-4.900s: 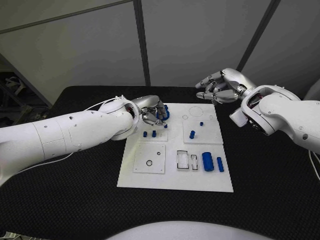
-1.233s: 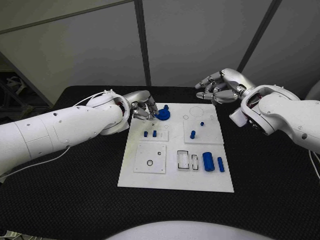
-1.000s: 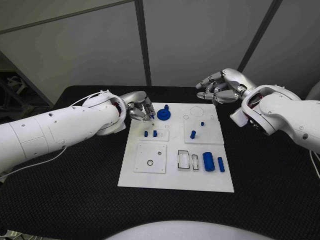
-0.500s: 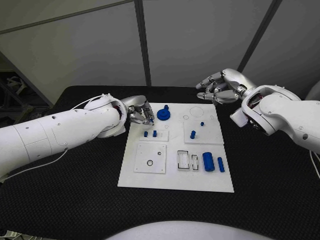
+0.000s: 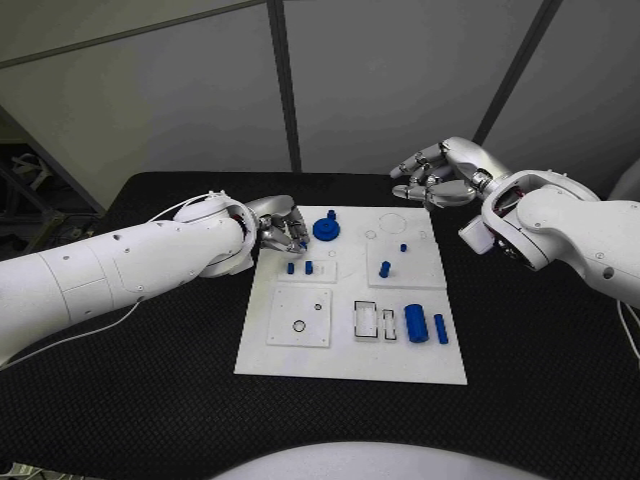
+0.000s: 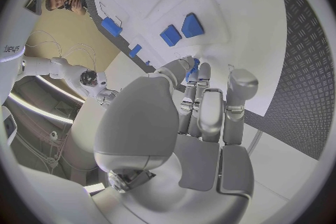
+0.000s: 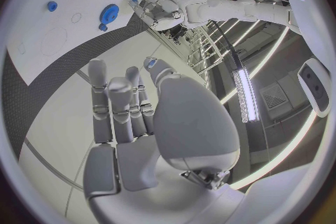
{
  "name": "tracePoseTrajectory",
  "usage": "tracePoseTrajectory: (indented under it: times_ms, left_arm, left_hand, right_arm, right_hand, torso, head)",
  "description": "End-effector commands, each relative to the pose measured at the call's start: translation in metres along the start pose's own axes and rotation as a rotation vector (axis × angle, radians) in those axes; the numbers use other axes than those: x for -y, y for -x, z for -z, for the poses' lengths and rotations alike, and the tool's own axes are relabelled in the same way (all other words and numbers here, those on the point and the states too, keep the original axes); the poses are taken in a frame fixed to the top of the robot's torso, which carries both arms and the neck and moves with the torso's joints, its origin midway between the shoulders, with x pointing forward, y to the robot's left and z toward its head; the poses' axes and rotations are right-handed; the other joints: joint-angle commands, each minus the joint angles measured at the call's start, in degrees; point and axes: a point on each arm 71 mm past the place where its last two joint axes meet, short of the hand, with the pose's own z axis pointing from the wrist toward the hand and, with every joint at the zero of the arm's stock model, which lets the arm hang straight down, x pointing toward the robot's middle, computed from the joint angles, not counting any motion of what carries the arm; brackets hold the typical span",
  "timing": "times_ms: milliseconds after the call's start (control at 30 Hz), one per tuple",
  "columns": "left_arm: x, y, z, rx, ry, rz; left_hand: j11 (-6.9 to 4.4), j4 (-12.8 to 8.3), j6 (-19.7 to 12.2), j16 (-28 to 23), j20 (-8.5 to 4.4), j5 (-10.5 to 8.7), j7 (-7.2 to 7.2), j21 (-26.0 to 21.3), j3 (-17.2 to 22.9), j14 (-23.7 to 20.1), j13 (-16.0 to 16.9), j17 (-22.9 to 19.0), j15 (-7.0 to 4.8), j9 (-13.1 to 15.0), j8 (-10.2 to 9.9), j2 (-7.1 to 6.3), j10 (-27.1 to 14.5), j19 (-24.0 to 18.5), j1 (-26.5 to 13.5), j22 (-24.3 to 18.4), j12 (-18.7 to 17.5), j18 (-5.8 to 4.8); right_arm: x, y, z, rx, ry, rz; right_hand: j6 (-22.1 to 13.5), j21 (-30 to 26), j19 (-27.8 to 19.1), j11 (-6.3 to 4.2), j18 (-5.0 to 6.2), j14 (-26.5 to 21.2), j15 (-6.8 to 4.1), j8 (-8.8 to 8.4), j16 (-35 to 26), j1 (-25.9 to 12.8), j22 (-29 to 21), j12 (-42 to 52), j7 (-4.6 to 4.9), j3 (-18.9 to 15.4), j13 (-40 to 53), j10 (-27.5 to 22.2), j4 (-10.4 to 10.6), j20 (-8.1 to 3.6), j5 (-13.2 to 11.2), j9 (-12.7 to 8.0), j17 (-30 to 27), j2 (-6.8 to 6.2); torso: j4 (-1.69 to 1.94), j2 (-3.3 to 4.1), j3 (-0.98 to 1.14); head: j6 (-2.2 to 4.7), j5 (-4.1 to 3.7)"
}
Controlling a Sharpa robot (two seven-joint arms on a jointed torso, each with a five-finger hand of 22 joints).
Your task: Assemble the parts on the task board
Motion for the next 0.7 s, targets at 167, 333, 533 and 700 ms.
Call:
tracePoseTrajectory:
  times_ms: [167,333,533,700]
  left_arm:
    - [0.0018,-0.0035,-0.0016,-0.028,0.002,-0.008]
    - [0.0032,-0.0041,-0.0019,-0.031,-0.004,-0.008]
    - [0.0034,-0.0044,-0.0019,-0.034,-0.005,-0.008]
    - [0.0016,-0.0045,-0.0022,-0.04,0.007,-0.009]
  left_hand:
    - [0.09,-0.1,0.45,0.06,-0.04,-0.22,-0.13,0.19,0.43,0.03,-0.04,-0.21,0.14,0.02,-0.3,0.07,0.34,0.16,-0.42,0.02,-0.39,-1.03]
    - [0.04,-0.14,0.53,0.0,-0.05,-0.29,-0.2,0.28,0.53,-0.05,-0.02,-0.37,0.12,0.03,-0.32,0.15,0.44,0.19,-0.43,0.11,-0.44,-1.04]
    - [-0.15,-0.29,1.0,-0.02,-0.09,-0.45,-0.4,0.39,0.68,-0.12,0.12,-0.5,-0.02,0.12,-0.26,0.26,0.95,0.2,-0.48,0.31,-0.44,-1.04]
    - [-0.13,-0.33,0.84,0.02,-0.13,-0.52,-0.38,0.13,0.62,-0.14,0.13,-0.47,-0.04,0.07,-0.48,0.05,0.88,0.02,-0.77,0.23,-0.69,-0.98]
  right_arm:
    - [-0.0018,-0.0002,-0.0005,-0.005,0.008,0.001]
    - [-0.0017,-0.0002,-0.0006,-0.005,0.007,0.001]
    - [-0.0016,-0.0002,-0.0007,-0.006,0.007,0.001]
    - [-0.0014,-0.0001,-0.0006,-0.006,0.006,0.002]
  right_hand:
    - [0.23,-0.36,0.44,-0.18,0.89,0.29,-0.14,0.23,-0.27,0.15,-0.01,-0.28,-0.35,0.47,-0.05,0.1,0.01,0.02,0.37,-0.01,0.05,-0.09]
    - [0.23,-0.36,0.44,-0.18,0.89,0.29,-0.14,0.23,-0.27,0.15,-0.01,-0.28,-0.35,0.47,-0.05,0.1,0.01,0.02,0.37,-0.01,0.05,-0.09]
    - [0.23,-0.36,0.44,-0.18,0.89,0.29,-0.14,0.23,-0.27,0.15,-0.01,-0.28,-0.35,0.47,-0.05,0.1,0.01,0.02,0.37,-0.01,0.05,-0.09]
    - [0.23,-0.36,0.44,-0.18,0.89,0.29,-0.14,0.23,-0.27,0.15,-0.01,-0.28,-0.35,0.47,-0.05,0.1,0.01,0.02,0.37,-0.01,0.05,-0.09]
  torso:
    - [0.03,-0.01,0.0]
    - [0.07,0.03,-0.01]
    - [0.04,0.01,0.01]
    - [0.05,-0.02,0.0]
  head:
    - [-0.07,-0.01]
    - [-0.14,-0.05]
    - [-0.18,-0.12]
    - [-0.19,-0.14]
